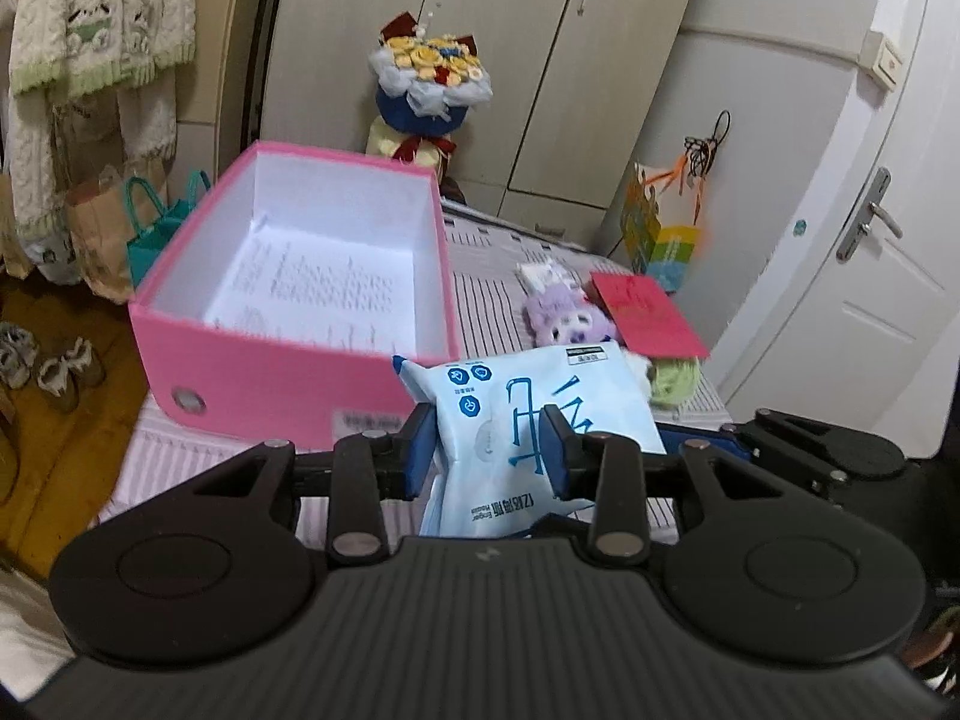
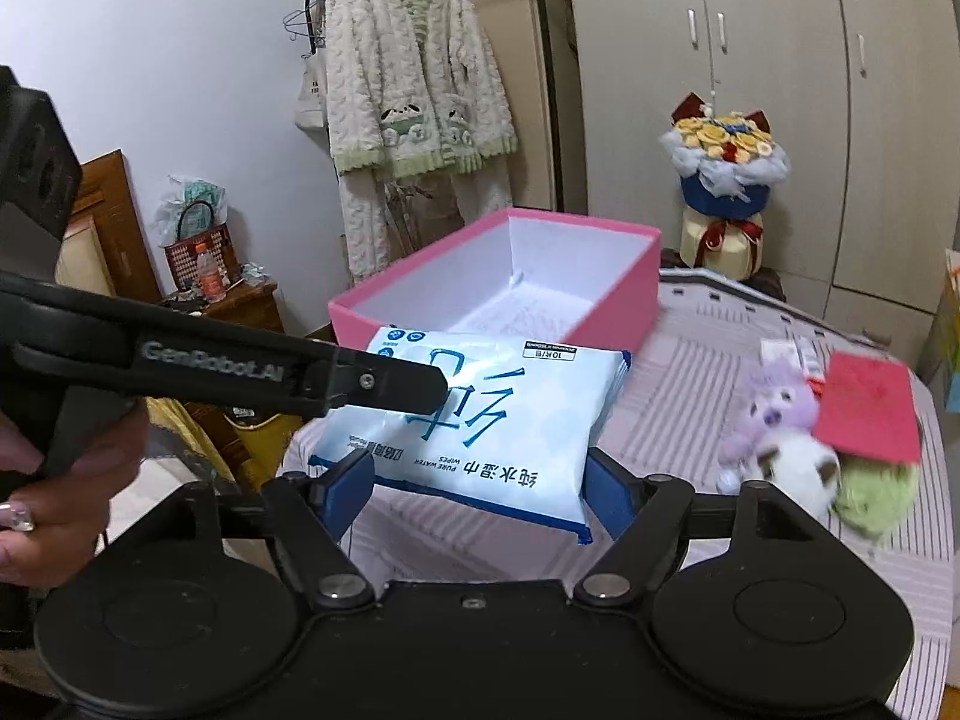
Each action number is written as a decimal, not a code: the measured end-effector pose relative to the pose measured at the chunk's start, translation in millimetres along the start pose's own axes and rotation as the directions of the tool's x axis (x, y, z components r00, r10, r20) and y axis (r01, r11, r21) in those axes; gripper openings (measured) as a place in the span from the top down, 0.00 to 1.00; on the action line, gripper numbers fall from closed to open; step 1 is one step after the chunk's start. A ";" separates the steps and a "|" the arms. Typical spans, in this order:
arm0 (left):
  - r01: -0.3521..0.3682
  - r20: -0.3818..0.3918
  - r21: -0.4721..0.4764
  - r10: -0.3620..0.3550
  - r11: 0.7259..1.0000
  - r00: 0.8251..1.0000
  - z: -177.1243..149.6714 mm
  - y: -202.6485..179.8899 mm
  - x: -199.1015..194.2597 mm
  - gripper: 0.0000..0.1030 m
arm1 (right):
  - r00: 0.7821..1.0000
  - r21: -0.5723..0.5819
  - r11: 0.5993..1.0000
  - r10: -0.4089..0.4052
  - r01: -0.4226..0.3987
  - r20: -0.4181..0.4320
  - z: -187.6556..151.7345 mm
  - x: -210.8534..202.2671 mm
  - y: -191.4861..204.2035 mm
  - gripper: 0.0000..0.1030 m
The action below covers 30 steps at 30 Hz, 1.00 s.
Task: Organize soft objects
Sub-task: 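Carry the wet-wipes pack with the left gripper into the pink box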
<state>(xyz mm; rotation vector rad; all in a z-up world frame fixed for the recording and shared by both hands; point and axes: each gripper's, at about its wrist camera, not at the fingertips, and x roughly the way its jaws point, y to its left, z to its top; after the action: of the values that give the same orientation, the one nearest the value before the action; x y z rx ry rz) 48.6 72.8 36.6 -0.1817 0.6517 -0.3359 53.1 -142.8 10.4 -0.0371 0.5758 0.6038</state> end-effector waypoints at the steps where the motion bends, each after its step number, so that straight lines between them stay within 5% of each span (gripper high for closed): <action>1: -0.001 0.005 0.002 0.001 1.000 1.000 6.2 3.0 -0.2 0.66 | 1.000 0.001 1.000 0.001 -0.001 0.002 7.9 4.7 0.9 0.22; 7: -0.030 0.025 0.018 0.029 0.999 0.999 52.2 24.3 20.1 0.64 | 1.000 -0.018 1.000 0.015 -0.015 0.019 54.6 39.8 -8.0 0.22; 16: -0.060 -0.032 -0.008 0.060 0.998 0.998 120.4 75.8 99.7 0.61 | 0.995 0.006 0.995 0.101 -0.101 0.010 104.9 111.3 -46.9 0.29; 23: -0.082 -0.081 -0.026 0.079 0.996 0.994 153.9 110.9 168.3 0.60 | 0.997 0.045 0.998 0.045 -0.042 -0.067 125.2 180.6 -70.5 0.49; 30: -0.066 -0.145 -0.064 0.056 0.996 0.988 162.4 132.4 214.4 0.60 | 0.991 0.012 0.997 -0.077 0.078 -0.113 131.2 221.8 -74.7 0.51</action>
<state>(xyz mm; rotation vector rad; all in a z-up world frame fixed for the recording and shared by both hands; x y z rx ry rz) 341.8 128.4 7.3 -0.2042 0.8093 -0.2697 308.6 -62.1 -4.5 -0.0783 0.6849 0.5237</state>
